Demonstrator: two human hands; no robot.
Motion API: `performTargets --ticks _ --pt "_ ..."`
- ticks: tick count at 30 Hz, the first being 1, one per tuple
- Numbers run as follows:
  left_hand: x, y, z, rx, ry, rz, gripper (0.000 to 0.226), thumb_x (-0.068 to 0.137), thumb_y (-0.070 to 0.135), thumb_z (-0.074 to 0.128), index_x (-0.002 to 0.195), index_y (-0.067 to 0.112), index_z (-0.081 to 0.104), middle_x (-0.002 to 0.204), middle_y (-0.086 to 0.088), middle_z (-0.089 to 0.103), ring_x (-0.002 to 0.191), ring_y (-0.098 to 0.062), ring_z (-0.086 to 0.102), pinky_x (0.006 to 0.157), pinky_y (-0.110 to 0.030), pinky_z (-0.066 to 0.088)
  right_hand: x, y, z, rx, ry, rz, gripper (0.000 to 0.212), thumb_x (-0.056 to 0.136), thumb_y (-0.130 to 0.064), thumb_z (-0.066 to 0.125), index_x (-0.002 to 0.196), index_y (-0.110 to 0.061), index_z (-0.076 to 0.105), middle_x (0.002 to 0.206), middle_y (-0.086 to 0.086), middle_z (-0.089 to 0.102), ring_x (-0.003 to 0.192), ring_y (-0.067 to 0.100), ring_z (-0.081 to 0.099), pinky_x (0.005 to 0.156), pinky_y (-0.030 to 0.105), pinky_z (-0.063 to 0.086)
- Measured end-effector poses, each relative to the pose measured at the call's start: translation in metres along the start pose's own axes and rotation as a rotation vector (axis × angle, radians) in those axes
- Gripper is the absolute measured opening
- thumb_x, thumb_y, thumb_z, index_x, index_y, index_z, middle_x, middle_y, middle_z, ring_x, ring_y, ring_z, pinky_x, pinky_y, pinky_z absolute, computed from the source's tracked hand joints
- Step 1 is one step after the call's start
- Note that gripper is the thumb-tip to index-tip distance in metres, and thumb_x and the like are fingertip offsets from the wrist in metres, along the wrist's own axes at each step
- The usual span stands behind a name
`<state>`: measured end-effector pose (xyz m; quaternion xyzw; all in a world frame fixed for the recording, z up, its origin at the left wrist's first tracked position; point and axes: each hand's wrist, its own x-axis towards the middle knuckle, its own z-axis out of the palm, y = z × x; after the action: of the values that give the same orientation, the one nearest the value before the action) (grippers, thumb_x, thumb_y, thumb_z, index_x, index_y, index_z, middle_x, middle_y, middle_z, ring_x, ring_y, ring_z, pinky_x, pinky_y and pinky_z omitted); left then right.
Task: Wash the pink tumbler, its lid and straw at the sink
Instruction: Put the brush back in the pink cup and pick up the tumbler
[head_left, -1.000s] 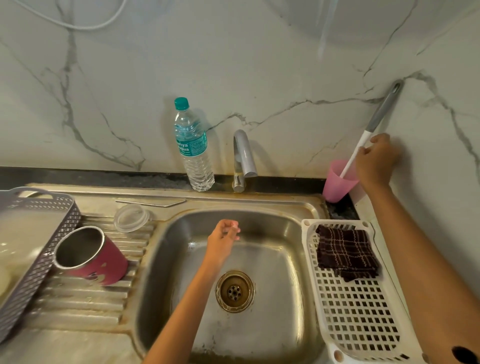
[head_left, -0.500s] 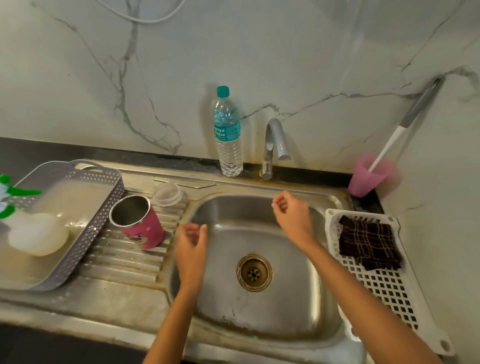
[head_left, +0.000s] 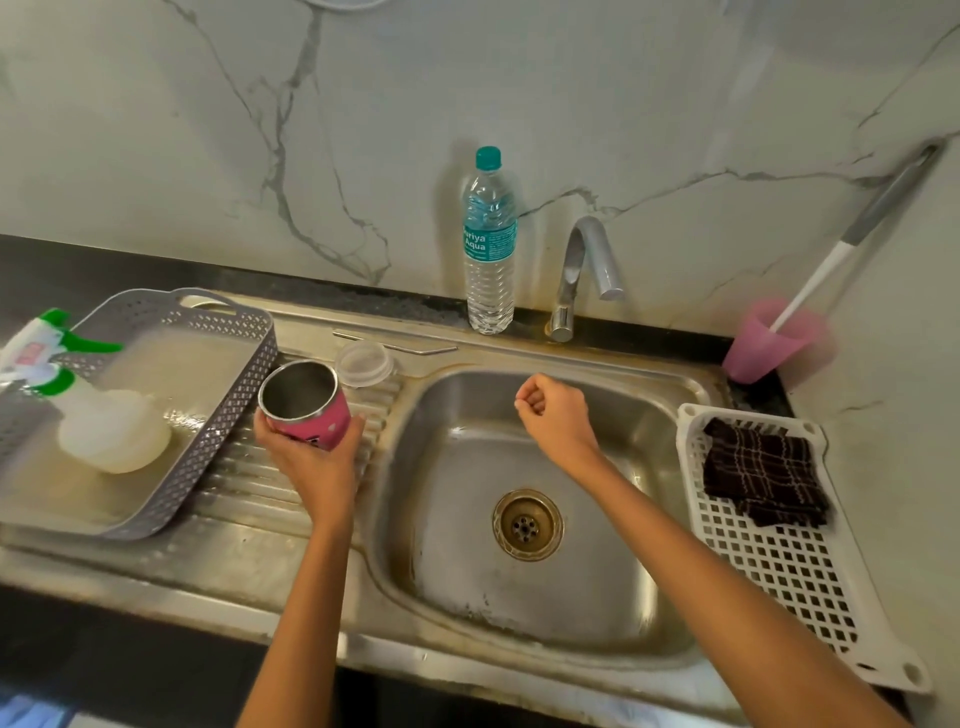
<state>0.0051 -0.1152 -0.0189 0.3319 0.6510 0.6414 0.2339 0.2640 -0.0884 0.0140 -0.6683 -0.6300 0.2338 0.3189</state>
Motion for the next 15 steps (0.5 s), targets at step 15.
performTargets --ticks 15 --pt "-0.046 0.007 0.103 -0.019 -0.519 0.021 0.093 0.054 0.020 0.095 0.132 0.023 0.044 0.124 -0.001 0.054 0.114 -0.018 0.057 0.097 -0.040 0.051 0.078 0.042 -0.030 0.055 0.229 0.017 0.040 0.097 -0.005 0.051 0.137 -0.011 0.051 0.127 0.005 0.057 0.105 0.017 0.058 0.095 0.031 0.049"
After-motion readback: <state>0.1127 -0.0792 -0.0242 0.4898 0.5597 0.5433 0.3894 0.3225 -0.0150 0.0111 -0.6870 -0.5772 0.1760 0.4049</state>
